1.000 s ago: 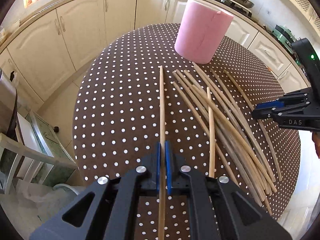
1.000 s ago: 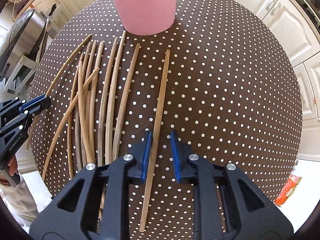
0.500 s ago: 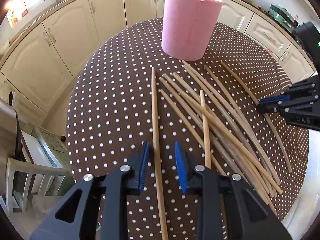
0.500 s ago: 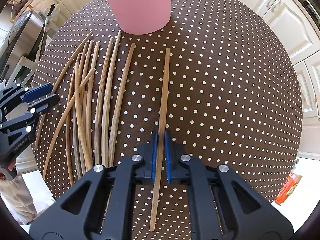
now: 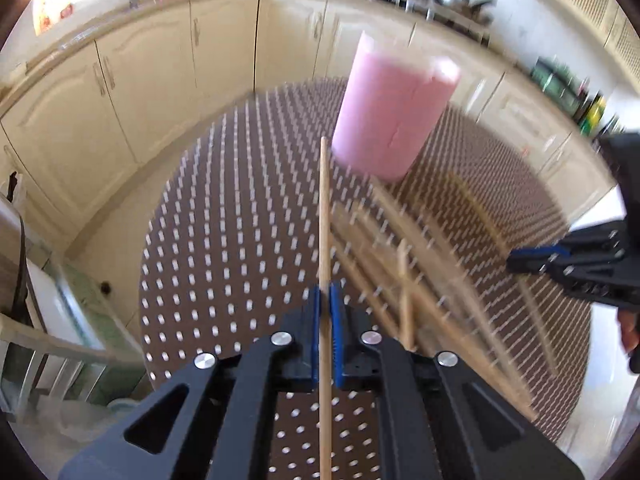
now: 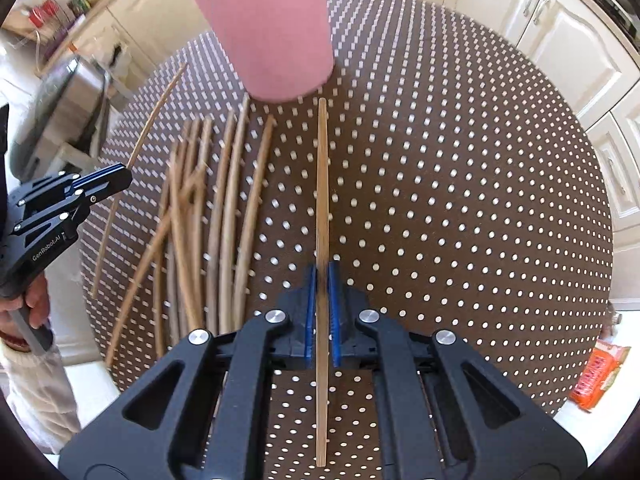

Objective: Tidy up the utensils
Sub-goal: 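Lift the chopsticks with both grippers and carry them over the pink cup, then drop the chopsticks into the pink cup by opening both grippers, then grasp another chopstick from the pile with each gripper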

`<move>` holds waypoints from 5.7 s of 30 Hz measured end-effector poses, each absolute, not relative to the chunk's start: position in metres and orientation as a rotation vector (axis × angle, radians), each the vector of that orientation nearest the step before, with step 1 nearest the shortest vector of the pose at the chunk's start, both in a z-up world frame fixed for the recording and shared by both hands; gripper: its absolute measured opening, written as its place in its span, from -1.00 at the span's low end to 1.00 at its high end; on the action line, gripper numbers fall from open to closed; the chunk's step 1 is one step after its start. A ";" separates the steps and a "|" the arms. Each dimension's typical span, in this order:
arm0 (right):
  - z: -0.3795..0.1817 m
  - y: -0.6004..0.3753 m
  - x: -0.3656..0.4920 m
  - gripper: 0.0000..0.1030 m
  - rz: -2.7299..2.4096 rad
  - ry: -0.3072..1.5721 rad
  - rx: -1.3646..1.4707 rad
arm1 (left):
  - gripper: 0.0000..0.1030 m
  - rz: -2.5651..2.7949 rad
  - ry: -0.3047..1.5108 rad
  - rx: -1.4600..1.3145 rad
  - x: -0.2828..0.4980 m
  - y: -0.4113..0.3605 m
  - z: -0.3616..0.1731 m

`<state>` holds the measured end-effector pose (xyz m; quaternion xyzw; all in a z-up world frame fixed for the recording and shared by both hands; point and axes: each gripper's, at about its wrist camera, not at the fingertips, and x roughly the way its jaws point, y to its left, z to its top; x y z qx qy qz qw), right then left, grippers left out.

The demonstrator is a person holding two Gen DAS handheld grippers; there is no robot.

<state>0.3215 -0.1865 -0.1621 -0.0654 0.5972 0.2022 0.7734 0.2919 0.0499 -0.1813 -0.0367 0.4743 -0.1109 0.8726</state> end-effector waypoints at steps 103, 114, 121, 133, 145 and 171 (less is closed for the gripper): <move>-0.059 -0.194 0.231 -0.07 0.406 0.545 0.101 | 0.14 -0.177 0.539 0.125 0.233 -0.012 -0.096; -0.113 -0.188 0.218 -0.07 0.420 0.737 0.056 | 0.14 -0.264 0.825 0.181 0.214 -0.018 -0.170; -0.134 -0.185 0.217 -0.07 0.423 0.825 0.036 | 0.14 -0.293 0.928 0.183 0.206 -0.024 -0.201; -0.156 -0.178 0.231 -0.07 0.405 0.926 -0.002 | -0.75 -0.356 0.975 0.025 0.207 -0.008 -0.210; -0.170 -0.168 0.256 -0.08 0.407 1.018 -0.048 | -0.88 -0.238 0.978 -0.057 0.210 0.011 -0.209; -0.181 -0.105 0.329 -0.78 0.364 1.278 -0.292 | -0.88 -0.120 1.104 -0.129 0.272 0.027 -0.206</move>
